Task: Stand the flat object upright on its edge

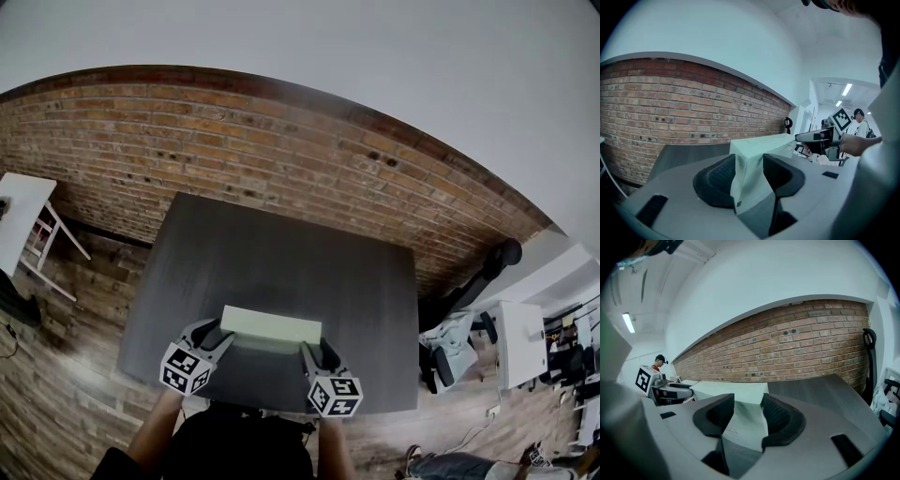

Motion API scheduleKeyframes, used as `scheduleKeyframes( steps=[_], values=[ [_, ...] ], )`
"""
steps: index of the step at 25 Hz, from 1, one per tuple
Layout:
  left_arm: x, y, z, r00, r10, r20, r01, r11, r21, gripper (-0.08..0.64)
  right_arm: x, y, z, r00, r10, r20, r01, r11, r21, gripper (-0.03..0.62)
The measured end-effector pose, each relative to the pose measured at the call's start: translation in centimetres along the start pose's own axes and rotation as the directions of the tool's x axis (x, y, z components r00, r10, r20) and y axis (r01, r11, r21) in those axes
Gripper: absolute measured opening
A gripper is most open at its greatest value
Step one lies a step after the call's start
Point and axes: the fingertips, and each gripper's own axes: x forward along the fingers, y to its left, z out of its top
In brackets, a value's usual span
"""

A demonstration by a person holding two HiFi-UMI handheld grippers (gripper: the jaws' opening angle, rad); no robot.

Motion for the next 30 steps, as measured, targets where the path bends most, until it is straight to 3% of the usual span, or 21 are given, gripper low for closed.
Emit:
scheduleKeyframes(
  steps=[15, 30],
  values=[
    [-1.0, 0.6, 0.2, 1.000, 0.016, 0.014, -0.016, 1.000, 0.000, 0.183, -0.9, -0.1, 1.1, 0.999, -0.017, 0.039, 0.017, 1.000, 0.002, 0.212],
    [-2.2, 0.6, 0.9, 0.999, 0.011, 0.046, -0.010, 1.000, -0.013, 0.183, -1.7, 1.8, 1.5, 0.997, -0.022, 0.074, 0.026, 0.998, -0.051, 0.210]
  ],
)
